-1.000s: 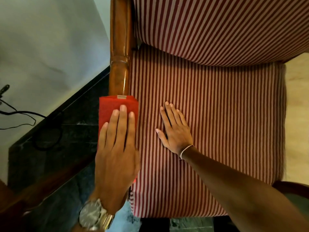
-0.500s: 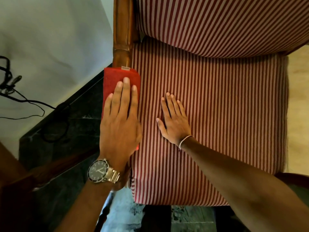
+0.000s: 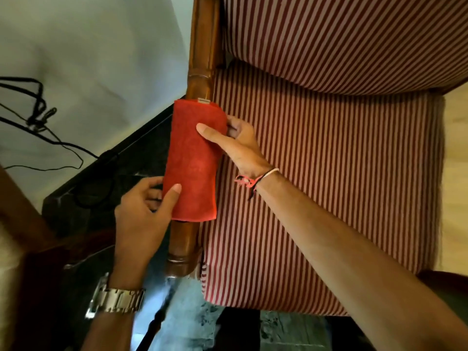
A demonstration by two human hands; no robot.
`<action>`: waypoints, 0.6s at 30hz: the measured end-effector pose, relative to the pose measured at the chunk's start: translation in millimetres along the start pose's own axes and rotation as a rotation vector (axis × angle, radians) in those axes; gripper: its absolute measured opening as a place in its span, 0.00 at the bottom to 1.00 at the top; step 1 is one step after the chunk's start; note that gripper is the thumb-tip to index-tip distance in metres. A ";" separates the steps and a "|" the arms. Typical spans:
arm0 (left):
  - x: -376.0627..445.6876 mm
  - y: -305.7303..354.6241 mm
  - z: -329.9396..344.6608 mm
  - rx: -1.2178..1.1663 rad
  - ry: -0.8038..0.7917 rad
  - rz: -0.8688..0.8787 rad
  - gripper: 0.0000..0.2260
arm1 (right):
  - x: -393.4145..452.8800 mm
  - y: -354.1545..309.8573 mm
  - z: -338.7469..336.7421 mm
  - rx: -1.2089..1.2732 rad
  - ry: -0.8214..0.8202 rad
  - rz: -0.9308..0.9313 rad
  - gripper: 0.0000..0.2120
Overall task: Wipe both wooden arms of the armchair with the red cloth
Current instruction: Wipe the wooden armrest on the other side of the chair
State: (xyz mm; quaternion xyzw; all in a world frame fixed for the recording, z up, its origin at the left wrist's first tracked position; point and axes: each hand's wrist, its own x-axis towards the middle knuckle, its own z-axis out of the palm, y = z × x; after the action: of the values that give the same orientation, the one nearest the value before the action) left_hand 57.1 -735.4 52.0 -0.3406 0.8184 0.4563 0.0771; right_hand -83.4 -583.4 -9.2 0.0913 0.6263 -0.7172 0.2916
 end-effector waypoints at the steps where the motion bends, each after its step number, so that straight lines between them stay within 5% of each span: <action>1: -1.5 0.9 0.4 -0.013 0.000 -0.002 0.12 | 1.3 -1.1 -0.5 0.008 0.016 -0.010 0.16; 11: -22.6 12.5 17.0 0.059 0.127 0.050 0.13 | -9.6 -12.2 -20.1 -0.217 0.077 -0.256 0.20; 18: -58.8 42.5 69.1 0.046 0.048 0.058 0.13 | -33.9 -15.6 -91.5 -0.270 0.109 -0.301 0.20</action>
State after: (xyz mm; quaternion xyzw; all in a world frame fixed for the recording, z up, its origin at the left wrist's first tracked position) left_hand 62.1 -636.5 67.7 -0.3258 0.8397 0.4313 0.0521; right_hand -85.6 -485.4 2.6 -0.0046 0.7382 -0.6562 0.1563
